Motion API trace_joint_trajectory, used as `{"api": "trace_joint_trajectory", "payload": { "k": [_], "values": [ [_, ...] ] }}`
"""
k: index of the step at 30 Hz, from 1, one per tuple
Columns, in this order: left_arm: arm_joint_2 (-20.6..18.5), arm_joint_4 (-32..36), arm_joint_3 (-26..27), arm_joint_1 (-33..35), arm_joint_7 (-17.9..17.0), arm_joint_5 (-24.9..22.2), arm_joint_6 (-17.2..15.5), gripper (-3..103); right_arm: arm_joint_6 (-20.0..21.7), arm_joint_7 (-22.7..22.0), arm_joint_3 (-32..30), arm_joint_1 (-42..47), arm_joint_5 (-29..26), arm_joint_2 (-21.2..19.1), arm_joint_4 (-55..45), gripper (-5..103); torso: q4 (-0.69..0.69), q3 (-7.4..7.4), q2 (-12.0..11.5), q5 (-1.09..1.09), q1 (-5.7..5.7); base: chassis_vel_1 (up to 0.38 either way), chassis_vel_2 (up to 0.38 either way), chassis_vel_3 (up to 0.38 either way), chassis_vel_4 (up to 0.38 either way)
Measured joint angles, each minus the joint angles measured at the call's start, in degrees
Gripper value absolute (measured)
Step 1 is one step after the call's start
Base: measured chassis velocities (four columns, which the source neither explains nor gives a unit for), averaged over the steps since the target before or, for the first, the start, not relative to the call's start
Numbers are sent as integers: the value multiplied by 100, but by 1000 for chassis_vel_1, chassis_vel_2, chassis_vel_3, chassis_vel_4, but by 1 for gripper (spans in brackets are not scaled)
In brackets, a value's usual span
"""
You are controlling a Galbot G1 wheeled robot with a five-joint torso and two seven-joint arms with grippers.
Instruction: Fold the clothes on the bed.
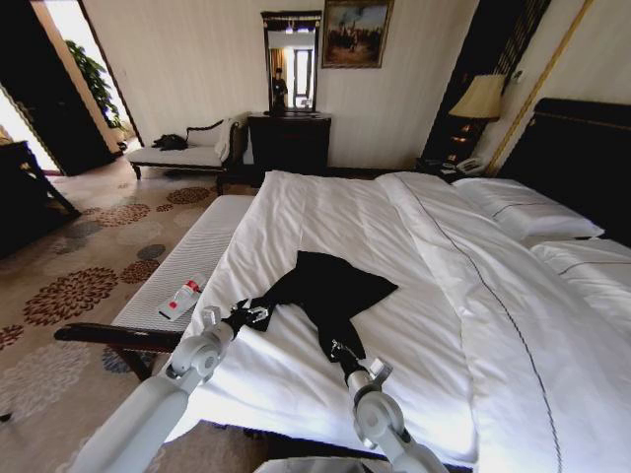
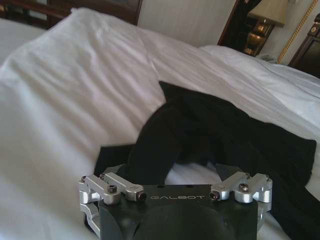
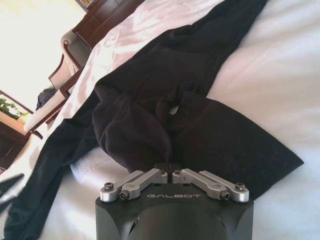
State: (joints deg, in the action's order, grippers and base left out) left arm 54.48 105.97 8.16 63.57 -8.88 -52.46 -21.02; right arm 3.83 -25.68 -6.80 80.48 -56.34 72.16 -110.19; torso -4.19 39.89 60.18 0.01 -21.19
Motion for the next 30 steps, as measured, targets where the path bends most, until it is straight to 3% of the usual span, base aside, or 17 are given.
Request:
{"api": "trace_joint_trajectory", "payload": {
  "k": [8,12,18,30],
  "values": [
    [307,-166,-70,88,-154,1,-8,100,5,-20,-52,31,-9,-43,-15,0,-1,0,1,-1,0,0,0,0,0],
    [255,156,275,297,-137,-149,-47,100,8,-25,-69,42,-10,-40,-20,0,0,-1,1,0,0,0,0,0,0],
    [335,132,515,218,-131,-366,-22,100,10,-36,-65,10,-10,-45,11,0,-1,-1,1,0,0,0,0,0,0],
    [484,-261,363,147,-131,-271,-9,101,15,-50,-42,-15,-9,-89,47,0,-1,0,1,-1,0,0,0,0,0]
  ]
}}
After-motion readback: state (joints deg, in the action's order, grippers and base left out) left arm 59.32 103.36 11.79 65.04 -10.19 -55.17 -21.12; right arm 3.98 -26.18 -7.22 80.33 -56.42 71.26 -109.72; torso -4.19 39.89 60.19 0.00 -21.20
